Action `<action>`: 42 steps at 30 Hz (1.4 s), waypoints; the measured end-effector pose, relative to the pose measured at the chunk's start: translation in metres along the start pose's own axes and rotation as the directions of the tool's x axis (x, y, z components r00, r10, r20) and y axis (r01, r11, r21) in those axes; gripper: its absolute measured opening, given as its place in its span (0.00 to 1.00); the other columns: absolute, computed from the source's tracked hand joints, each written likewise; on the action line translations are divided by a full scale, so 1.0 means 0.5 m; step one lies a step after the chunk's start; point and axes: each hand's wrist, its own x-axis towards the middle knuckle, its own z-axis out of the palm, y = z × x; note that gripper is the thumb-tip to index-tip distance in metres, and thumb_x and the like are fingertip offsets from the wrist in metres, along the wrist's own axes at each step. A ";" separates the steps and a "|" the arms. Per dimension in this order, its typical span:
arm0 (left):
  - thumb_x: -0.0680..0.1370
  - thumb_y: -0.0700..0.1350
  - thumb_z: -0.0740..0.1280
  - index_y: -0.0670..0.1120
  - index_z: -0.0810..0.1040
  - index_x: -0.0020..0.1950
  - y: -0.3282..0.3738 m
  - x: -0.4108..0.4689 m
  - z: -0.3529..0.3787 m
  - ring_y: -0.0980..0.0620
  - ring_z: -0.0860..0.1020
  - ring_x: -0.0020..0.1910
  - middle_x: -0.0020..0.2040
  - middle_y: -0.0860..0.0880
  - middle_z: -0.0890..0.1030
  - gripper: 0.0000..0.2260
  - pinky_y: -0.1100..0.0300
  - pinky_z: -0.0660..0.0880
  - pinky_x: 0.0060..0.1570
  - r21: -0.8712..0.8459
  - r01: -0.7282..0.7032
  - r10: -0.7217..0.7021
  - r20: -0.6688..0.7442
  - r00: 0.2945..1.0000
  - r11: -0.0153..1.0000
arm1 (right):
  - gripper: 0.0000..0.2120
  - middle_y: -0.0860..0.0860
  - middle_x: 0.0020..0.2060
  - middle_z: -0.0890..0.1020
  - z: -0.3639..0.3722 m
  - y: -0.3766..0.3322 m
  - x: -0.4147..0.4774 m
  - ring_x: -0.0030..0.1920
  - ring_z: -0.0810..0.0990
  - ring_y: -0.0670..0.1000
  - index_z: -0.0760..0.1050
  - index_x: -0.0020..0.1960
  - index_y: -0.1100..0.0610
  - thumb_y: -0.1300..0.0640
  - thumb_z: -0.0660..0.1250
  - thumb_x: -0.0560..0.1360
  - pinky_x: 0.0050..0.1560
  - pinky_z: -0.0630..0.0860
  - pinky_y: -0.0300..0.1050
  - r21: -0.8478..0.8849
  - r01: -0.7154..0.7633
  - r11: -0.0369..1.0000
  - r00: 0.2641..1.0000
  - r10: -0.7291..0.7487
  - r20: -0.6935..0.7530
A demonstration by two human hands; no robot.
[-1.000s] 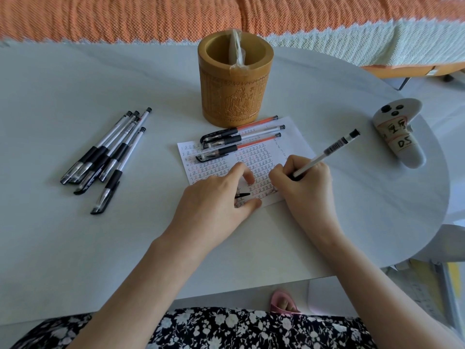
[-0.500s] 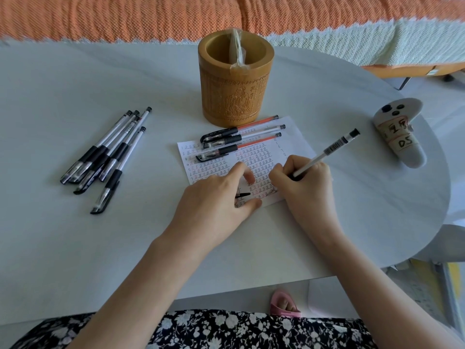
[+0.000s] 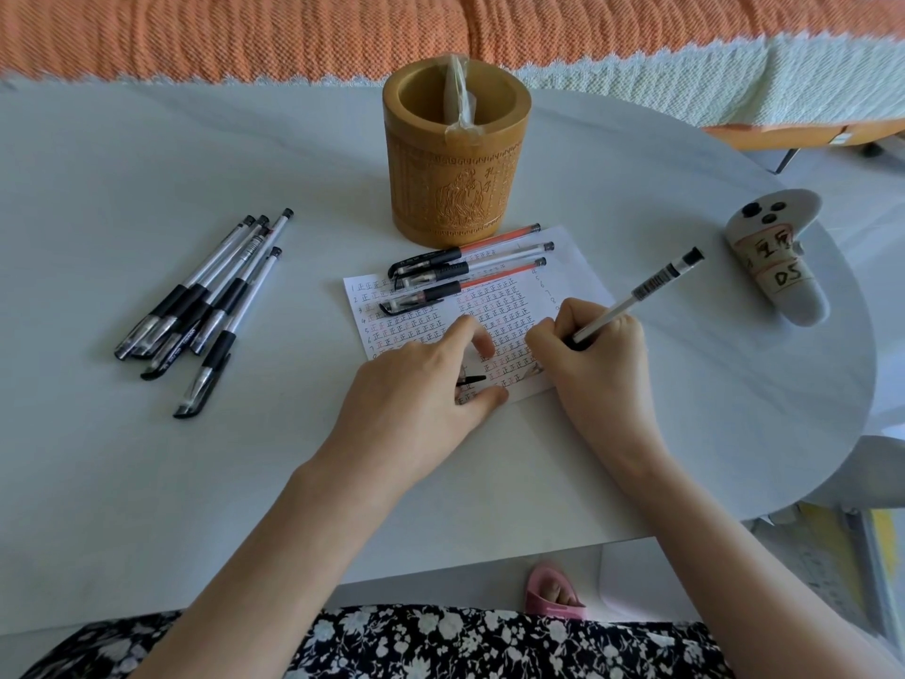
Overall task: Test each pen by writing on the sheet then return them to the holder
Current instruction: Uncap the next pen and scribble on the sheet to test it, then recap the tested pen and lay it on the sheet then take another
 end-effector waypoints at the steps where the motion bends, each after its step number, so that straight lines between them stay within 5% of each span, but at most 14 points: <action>1: 0.74 0.61 0.63 0.59 0.66 0.54 0.000 0.000 -0.001 0.52 0.77 0.38 0.32 0.54 0.73 0.13 0.58 0.70 0.35 0.000 0.001 -0.001 0.001 1.000 1.000 | 0.18 0.47 0.24 0.57 0.000 0.000 0.000 0.28 0.55 0.46 0.57 0.27 0.58 0.68 0.65 0.67 0.27 0.53 0.36 0.002 0.000 1.000 1.000 0.000 0.002; 11: 0.74 0.60 0.63 0.58 0.66 0.54 0.000 -0.003 -0.003 0.54 0.73 0.34 0.30 0.54 0.70 0.13 0.59 0.67 0.33 -0.004 -0.024 0.024 -0.002 1.000 1.000 | 0.18 0.51 0.24 0.59 -0.004 0.002 -0.001 0.28 0.56 0.45 0.58 0.27 0.60 0.67 0.65 0.68 0.27 0.54 0.37 0.048 -0.005 0.999 1.000 0.005 -0.005; 13: 0.75 0.56 0.64 0.57 0.66 0.55 -0.001 -0.003 -0.005 0.59 0.71 0.31 0.30 0.55 0.68 0.12 0.63 0.65 0.32 -0.089 -0.060 0.062 0.023 0.998 0.994 | 0.19 0.57 0.23 0.64 -0.007 0.003 0.004 0.26 0.64 0.51 0.60 0.27 0.63 0.65 0.67 0.71 0.29 0.59 0.40 0.102 -0.011 0.995 0.999 0.014 -0.030; 15: 0.77 0.50 0.63 0.56 0.66 0.57 0.000 -0.005 -0.011 0.61 0.71 0.32 0.32 0.55 0.69 0.10 0.66 0.64 0.32 -0.269 -0.075 0.094 0.058 0.994 0.960 | 0.21 0.53 0.21 0.69 -0.013 -0.002 0.011 0.25 0.72 0.50 0.63 0.26 0.59 0.60 0.69 0.74 0.29 0.64 0.38 0.226 -0.031 0.974 0.998 0.042 -0.041; 20: 0.81 0.44 0.56 0.56 0.66 0.60 -0.003 -0.006 -0.026 0.59 0.73 0.41 0.41 0.57 0.74 0.10 0.68 0.68 0.42 -0.506 0.001 0.100 0.172 0.980 0.863 | 0.21 0.47 0.21 0.73 -0.026 -0.021 0.020 0.21 0.63 0.45 0.67 0.25 0.56 0.58 0.69 0.74 0.24 0.60 0.35 0.547 -0.138 0.826 0.990 0.118 0.072; 28: 0.80 0.43 0.59 0.55 0.62 0.63 0.008 -0.012 -0.029 0.59 0.76 0.43 0.43 0.58 0.80 0.14 0.62 0.71 0.51 -0.576 -0.018 0.168 0.208 0.964 0.817 | 0.20 0.48 0.21 0.71 -0.015 -0.030 0.012 0.22 0.64 0.44 0.68 0.27 0.60 0.57 0.71 0.73 0.26 0.61 0.35 0.442 -0.145 0.885 0.983 0.077 0.167; 32: 0.79 0.44 0.61 0.52 0.62 0.62 0.015 -0.013 -0.028 0.57 0.78 0.44 0.44 0.58 0.82 0.14 0.58 0.73 0.54 -0.603 -0.018 0.162 0.185 0.969 0.798 | 0.19 0.56 0.22 0.77 -0.010 -0.044 0.001 0.21 0.74 0.50 0.67 0.29 0.61 0.54 0.71 0.72 0.24 0.68 0.39 0.413 -0.179 0.893 0.953 0.053 0.298; 36: 0.78 0.43 0.63 0.53 0.66 0.60 0.010 -0.012 -0.025 0.57 0.78 0.37 0.41 0.58 0.83 0.13 0.68 0.73 0.40 -0.629 -0.016 0.108 0.107 0.988 0.777 | 0.22 0.51 0.19 0.71 -0.017 -0.048 0.002 0.21 0.68 0.50 0.72 0.37 0.67 0.48 0.65 0.75 0.24 0.63 0.36 0.431 -0.237 0.871 0.913 0.048 0.404; 38: 0.77 0.42 0.65 0.49 0.72 0.55 0.007 -0.010 -0.029 0.52 0.78 0.33 0.40 0.53 0.84 0.07 0.64 0.74 0.34 -0.662 0.013 0.046 0.071 0.996 0.750 | 0.14 0.51 0.23 0.64 -0.020 -0.037 0.008 0.25 0.60 0.51 0.74 0.40 0.62 0.51 0.61 0.75 0.26 0.57 0.38 0.470 -0.275 0.839 0.908 0.065 0.415; 42: 0.76 0.41 0.67 0.43 0.78 0.45 -0.001 -0.006 -0.037 0.53 0.79 0.29 0.37 0.49 0.83 0.02 0.61 0.75 0.27 -0.665 0.012 -0.014 0.002 1.000 0.746 | 0.08 0.55 0.28 0.65 -0.021 -0.029 0.010 0.29 0.61 0.55 0.73 0.37 0.51 0.53 0.64 0.75 0.29 0.55 0.40 0.482 -0.259 0.837 0.912 0.047 0.408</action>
